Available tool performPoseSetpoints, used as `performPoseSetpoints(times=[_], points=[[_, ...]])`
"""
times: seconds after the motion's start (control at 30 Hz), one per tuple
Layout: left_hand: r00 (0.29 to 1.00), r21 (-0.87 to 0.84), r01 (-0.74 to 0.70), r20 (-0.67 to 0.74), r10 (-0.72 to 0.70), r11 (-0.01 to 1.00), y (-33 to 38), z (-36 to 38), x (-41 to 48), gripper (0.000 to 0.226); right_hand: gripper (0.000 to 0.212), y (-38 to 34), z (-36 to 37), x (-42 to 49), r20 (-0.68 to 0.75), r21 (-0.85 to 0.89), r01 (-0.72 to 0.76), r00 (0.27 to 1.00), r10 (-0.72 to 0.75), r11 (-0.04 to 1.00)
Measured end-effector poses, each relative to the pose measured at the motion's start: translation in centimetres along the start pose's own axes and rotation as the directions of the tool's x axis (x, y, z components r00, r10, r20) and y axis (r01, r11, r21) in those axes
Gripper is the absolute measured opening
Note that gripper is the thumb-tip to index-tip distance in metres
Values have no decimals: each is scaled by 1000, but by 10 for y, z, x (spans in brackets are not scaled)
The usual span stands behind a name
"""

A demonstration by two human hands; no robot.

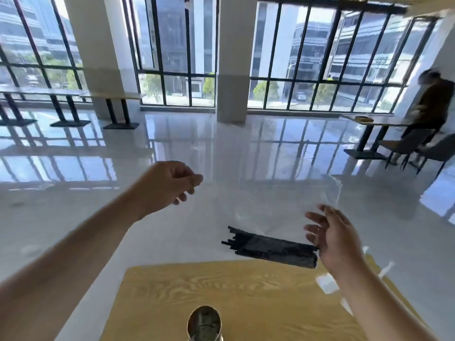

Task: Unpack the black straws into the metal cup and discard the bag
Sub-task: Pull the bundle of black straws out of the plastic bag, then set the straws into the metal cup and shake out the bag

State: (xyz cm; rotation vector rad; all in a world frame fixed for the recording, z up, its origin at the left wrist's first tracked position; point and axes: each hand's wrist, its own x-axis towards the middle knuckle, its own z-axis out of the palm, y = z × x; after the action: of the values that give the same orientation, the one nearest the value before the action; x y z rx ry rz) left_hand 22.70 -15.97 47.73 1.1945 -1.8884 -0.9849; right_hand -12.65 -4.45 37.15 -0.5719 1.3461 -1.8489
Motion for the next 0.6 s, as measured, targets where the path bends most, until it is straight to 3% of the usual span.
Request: performPoseSetpoints(times=[0.4,0.6], points=[[984,-137,168,79,-159,976,-144,110,-46,20,24,76,-78,-1,-13,-176,-30,1000,28,984],[961,-137,273,90,-262,952,-191,145,-65,7,24,99,-101,0,9,-289,-6,1000,9,957]])
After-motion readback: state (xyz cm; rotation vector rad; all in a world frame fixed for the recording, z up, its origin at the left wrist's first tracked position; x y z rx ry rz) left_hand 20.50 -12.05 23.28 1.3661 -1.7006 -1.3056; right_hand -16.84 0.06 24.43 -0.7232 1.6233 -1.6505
